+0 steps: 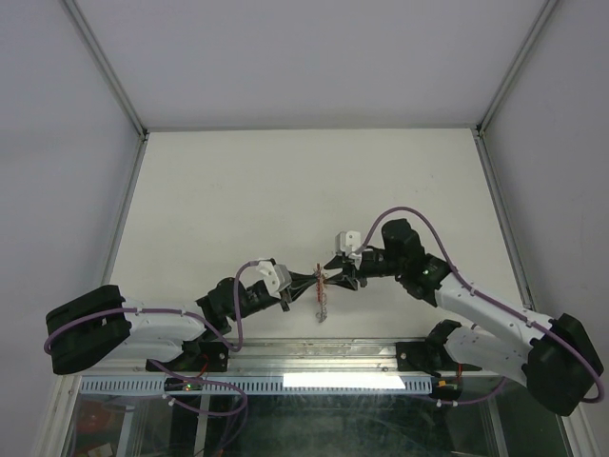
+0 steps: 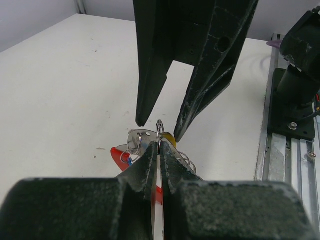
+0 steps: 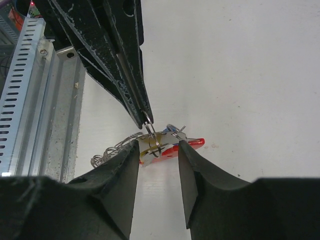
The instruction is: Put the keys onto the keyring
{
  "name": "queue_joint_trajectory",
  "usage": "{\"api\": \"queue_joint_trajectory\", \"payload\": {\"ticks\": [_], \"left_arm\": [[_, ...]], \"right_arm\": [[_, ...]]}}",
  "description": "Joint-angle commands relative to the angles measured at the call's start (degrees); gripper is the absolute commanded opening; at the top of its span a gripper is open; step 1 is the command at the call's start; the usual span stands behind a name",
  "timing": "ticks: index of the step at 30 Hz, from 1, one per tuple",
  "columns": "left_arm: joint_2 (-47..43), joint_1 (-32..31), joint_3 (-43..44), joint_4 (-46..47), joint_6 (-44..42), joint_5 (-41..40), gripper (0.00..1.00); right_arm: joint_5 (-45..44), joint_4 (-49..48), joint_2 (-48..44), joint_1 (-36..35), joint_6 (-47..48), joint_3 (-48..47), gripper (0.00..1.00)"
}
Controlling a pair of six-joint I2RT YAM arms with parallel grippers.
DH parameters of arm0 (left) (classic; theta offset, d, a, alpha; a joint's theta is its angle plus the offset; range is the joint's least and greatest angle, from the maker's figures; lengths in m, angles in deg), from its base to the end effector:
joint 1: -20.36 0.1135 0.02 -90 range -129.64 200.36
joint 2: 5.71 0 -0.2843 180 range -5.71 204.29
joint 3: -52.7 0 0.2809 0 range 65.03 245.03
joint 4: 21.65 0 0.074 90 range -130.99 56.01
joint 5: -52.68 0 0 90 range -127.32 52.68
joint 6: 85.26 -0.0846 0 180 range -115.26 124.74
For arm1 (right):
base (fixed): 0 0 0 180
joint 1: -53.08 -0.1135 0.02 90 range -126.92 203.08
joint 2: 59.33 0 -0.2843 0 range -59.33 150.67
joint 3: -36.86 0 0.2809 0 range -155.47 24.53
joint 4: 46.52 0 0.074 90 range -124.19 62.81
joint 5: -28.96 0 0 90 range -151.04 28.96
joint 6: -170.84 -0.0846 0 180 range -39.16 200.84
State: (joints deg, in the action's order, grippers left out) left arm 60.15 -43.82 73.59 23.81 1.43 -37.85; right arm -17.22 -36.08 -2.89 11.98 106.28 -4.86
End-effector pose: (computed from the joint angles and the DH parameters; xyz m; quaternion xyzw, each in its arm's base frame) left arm 0.1144 -0.2346 0.1758 0.3884 0.5873 -0.3569 0.6139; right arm 0.1550 0.2129 0.2216 -0.5969 0.5451 0.3798 0.4498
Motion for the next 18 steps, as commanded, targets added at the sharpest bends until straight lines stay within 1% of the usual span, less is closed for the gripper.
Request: {"api": "queue_joint_trajectory", "payload": {"ticks": [1, 7, 16, 17, 18], "left_arm": [[-0.39, -0.57, 2.25, -0.29, -1.12, 2.58, 0.0], [-0.63, -0.51, 2.32, -0.59, -1.4, 2.62, 0.0], [-0.56, -0.52, 2.61, -0.71, -1.83, 2.45, 0.0], [-0.56, -0.5, 2.61, -0.74, -1.87, 2.39, 0.0], [-0.56, -0.56, 2.61, -0.76, -1.87, 2.31, 0.0]], "right_arm": [[1.46, -1.42, 0.78, 0.23, 1.68, -3.78, 0.4], [1.46, -0.51, 1.76, 0.22, 1.68, -4.49, 0.4], [1.46, 6.14, 3.45, 0.23, 1.68, -7.23, 0.4], [4.27, 7.07, 3.63, 0.23, 3.53, -7.78, 0.17], [4.39, 7.94, 3.81, 0.23, 3.39, -8.17, 0.14]]}}
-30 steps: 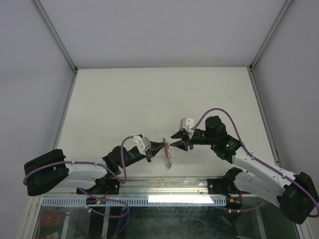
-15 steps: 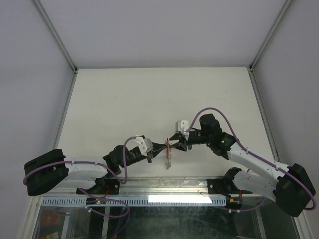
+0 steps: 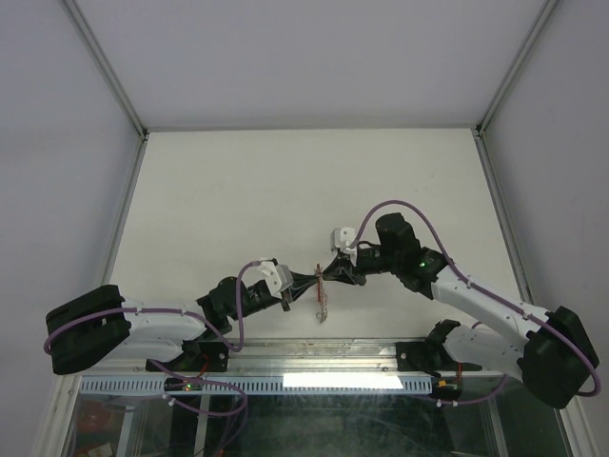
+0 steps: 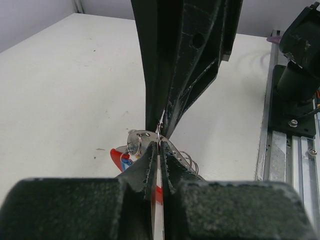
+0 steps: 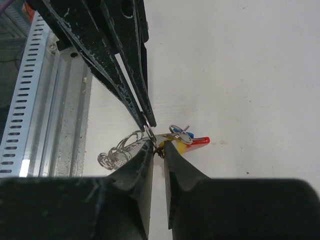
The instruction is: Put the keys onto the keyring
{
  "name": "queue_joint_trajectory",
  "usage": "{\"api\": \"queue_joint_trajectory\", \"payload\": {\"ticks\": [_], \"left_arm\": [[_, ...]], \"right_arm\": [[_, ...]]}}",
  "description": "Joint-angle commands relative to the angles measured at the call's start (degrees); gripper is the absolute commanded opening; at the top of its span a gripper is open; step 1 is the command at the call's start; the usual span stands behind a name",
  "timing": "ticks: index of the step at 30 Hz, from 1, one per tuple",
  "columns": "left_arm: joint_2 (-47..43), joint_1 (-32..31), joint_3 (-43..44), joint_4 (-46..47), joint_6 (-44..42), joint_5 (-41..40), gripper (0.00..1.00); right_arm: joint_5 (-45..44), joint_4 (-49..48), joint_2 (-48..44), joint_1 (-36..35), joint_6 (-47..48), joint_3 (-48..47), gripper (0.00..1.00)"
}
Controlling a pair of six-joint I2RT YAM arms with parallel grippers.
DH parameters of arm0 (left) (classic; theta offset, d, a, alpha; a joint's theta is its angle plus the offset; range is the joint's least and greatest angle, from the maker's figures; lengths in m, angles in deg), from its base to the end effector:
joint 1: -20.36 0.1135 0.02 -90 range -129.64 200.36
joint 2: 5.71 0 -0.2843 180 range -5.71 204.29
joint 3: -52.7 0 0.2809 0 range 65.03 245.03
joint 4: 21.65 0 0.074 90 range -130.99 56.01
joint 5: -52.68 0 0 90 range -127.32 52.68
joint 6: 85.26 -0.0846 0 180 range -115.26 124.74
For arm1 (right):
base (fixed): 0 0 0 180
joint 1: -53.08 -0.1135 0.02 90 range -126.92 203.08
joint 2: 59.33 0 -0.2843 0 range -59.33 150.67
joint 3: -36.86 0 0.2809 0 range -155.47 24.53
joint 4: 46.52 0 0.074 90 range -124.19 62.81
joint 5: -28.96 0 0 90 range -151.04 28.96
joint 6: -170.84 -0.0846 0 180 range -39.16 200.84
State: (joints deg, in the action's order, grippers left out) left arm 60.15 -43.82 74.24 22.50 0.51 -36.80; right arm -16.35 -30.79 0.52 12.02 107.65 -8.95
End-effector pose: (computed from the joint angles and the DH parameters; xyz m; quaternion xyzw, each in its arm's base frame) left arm 0.1140 -0.2373 0.1762 0.4007 0.5839 -0.3555 0.6100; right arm 0.1616 0.2197 0.2246 -0.6049 0.5573 0.3839 0.4197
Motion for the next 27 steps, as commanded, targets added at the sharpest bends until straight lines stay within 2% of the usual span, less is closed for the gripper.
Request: {"api": "queue_joint_trajectory", "payload": {"ticks": [1, 7, 13, 19, 25, 27], "left_arm": [[-0.56, -0.51, 1.95, 0.63, -1.03, 1.25, 0.0], [-0.48, -0.56, 1.95, 0.56, -1.15, 1.18, 0.0], [-0.56, -0.57, 1.91, 0.28, -1.13, 0.9, 0.0], [-1.08, -0.54, 3.06, -2.66, -1.89, 0.97, 0.0], [-2.19, -0.54, 4.34, -4.69, -2.68, 0.47, 0.16], [-2.61, -0.58, 4.68, -5.17, -2.99, 0.17, 0.18]], "right_arm": [[3.56, 3.54, 0.55, 0.19, 1.76, -4.4, 0.12], [3.16, 5.89, 0.96, 0.19, -0.67, -5.91, 0.0], [0.38, 8.85, 0.24, 0.19, -2.88, -8.01, 0.0], [-3.86, 17.34, 0.17, 0.18, -2.94, -13.45, 0.0], [-7.5, 25.72, 1.05, 0.07, -2.38, -18.77, 0.0], [-7.82, 27.22, 1.58, 0.11, -2.57, -19.88, 0.0]]}}
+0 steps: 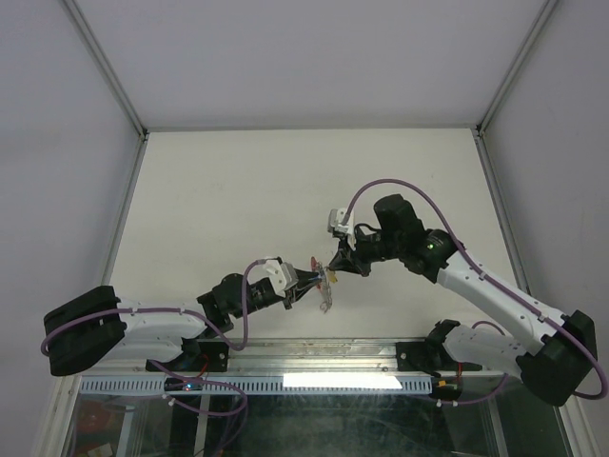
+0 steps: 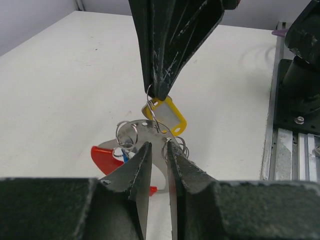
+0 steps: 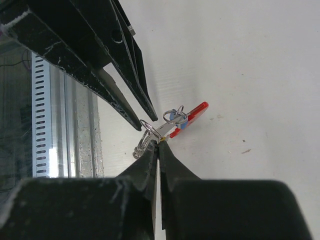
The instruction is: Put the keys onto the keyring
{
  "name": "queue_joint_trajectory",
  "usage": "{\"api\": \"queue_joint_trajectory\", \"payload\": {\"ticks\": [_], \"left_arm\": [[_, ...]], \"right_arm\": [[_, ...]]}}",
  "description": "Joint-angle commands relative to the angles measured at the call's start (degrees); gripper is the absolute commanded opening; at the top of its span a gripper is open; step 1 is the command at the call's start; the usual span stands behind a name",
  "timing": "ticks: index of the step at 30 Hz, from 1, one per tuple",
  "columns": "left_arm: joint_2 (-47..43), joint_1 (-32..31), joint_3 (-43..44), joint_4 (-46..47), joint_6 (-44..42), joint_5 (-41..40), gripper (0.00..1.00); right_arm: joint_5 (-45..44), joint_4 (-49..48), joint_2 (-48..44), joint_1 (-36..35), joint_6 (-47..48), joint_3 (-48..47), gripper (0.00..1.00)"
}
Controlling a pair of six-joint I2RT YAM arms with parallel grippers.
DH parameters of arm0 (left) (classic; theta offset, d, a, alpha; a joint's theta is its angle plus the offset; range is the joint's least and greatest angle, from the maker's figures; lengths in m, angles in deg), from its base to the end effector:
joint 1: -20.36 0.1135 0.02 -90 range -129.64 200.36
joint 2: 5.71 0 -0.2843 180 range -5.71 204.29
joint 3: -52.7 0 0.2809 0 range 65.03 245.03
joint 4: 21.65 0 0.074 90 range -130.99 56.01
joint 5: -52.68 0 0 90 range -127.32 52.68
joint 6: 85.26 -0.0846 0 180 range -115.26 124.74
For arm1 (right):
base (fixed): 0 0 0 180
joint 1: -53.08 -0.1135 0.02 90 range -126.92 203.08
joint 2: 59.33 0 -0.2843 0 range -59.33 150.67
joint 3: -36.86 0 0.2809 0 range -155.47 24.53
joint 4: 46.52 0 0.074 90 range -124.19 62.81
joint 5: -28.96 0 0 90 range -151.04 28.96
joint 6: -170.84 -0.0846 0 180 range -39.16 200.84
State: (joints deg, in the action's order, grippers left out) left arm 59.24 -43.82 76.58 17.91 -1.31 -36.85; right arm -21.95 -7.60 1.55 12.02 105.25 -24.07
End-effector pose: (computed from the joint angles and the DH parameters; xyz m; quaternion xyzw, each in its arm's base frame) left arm 0.1169 -0.2433 0.1823 0.4144 0.5843 -0.3415 0.6084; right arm 0.1695 0.2184 0.2745 -0.5811 0.6370 0.3575 0.3587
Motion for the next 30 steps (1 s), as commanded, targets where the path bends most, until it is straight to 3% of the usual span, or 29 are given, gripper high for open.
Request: {"api": "queue_joint_trajectory", "payload": {"ticks": [1, 9, 13, 20, 30], "left_arm": [[-1.81, -0.55, 2.6, -0.85, -1.35, 0.07, 0.19], [-2.82, -0.54, 4.15, -1.62, -2.36, -1.87, 0.33], [-3.5, -0.59, 4.93, -1.75, -2.57, -1.96, 0.35], [-3.02, -0.59, 6.95, -3.23, -1.96, -0.71, 0.34], [-0.66, -0.53, 8.27, -3.6, -1.61, 0.03, 0.23]], "right_arm": [[-2.44, 4.53, 0.82, 0.11, -0.44, -5.26, 0.0], [-3.37, 7.41, 1.99, 0.1, -2.68, -8.61, 0.0], [-4.03, 7.71, 2.43, 0.1, -3.76, -9.36, 0.0], [-4.76, 6.42, 2.42, 0.0, -4.6, -9.0, 0.0], [-4.84, 5.48, 1.79, -0.34, -5.02, -8.82, 0.0]]}}
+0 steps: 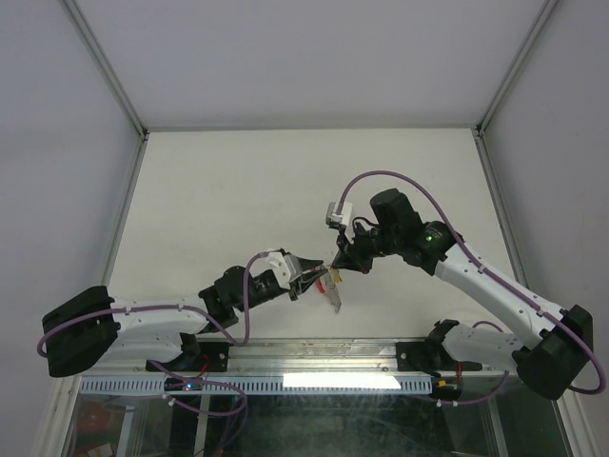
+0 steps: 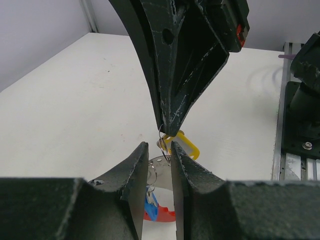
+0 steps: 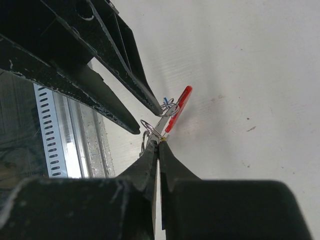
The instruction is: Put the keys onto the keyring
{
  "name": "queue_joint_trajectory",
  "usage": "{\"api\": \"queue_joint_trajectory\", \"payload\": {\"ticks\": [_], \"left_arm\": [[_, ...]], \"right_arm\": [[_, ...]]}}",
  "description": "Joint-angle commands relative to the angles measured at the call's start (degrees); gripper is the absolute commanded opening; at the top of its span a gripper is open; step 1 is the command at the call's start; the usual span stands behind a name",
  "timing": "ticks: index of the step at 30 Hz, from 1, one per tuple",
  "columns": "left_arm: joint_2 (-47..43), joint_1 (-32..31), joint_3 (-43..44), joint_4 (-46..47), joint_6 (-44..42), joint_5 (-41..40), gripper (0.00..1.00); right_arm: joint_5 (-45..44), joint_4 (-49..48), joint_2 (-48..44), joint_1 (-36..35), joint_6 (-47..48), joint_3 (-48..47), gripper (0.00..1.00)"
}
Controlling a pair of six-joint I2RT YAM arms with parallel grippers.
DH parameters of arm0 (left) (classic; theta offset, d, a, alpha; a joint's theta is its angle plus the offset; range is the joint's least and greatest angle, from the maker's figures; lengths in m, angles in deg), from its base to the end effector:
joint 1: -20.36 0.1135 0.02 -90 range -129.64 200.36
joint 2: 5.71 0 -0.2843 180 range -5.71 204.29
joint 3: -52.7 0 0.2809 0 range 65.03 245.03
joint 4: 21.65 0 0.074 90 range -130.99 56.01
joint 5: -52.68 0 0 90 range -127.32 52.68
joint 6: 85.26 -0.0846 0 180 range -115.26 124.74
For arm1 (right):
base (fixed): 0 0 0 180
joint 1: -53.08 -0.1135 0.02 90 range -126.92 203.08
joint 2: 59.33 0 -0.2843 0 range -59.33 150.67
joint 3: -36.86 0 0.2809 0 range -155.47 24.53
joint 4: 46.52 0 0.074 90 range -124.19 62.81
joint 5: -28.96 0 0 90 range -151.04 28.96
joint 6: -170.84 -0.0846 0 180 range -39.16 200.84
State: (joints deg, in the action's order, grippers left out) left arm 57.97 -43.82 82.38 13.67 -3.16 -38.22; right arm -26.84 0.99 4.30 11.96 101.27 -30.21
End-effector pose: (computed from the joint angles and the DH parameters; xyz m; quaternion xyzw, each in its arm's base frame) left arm 0.1255 -0.2563 0.2149 0.4067 0.5684 -0.3325 0.6332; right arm 0.1778 0.2184 0.2849 -0.5489 0.6974 0.3333 0.3182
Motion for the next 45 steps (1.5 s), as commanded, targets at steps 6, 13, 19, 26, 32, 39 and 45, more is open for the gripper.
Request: {"api": "queue_joint_trajectory", "payload": {"ticks": [6, 13, 19, 26, 32, 39, 45], "left_arm": [[1.21, -0.57, 2.94, 0.13, 0.43, 2.53, 0.23], [1.89, -0.57, 3.28, 0.1, 0.3, 2.85, 0.05], [1.31, -0.57, 2.7, 0.89, 0.23, 0.71, 0.0], [-0.16, -0.53, 0.73, 2.6, 0.52, -0.08, 0.0], [-0.4, -0.59, 0.45, 2.81, 0.21, 0.21, 0.0], [-0.39, -0.58, 0.27, 3.25, -0.01, 0.48, 0.0], [-0.57, -0.58, 0.23, 3.39, 0.12, 0.64, 0.0]], "right_arm": [[0.19, -3.7, -1.06, -0.3, -1.31, -2.54, 0.0], [0.49, -4.81, -1.06, -0.33, -1.96, -2.09, 0.0], [-0.18, -5.68, -1.48, -0.32, -2.73, -1.39, 0.0], [-3.06, -5.45, -0.65, -0.19, -5.1, -0.29, 0.0], [-4.6, -6.63, 0.49, 0.13, -6.76, 1.14, 0.0], [-5.11, -7.99, 1.52, 1.34, -8.39, 3.1, 0.0], [-4.15, -10.64, 2.07, 1.73, -9.99, 5.47, 0.0]]}}
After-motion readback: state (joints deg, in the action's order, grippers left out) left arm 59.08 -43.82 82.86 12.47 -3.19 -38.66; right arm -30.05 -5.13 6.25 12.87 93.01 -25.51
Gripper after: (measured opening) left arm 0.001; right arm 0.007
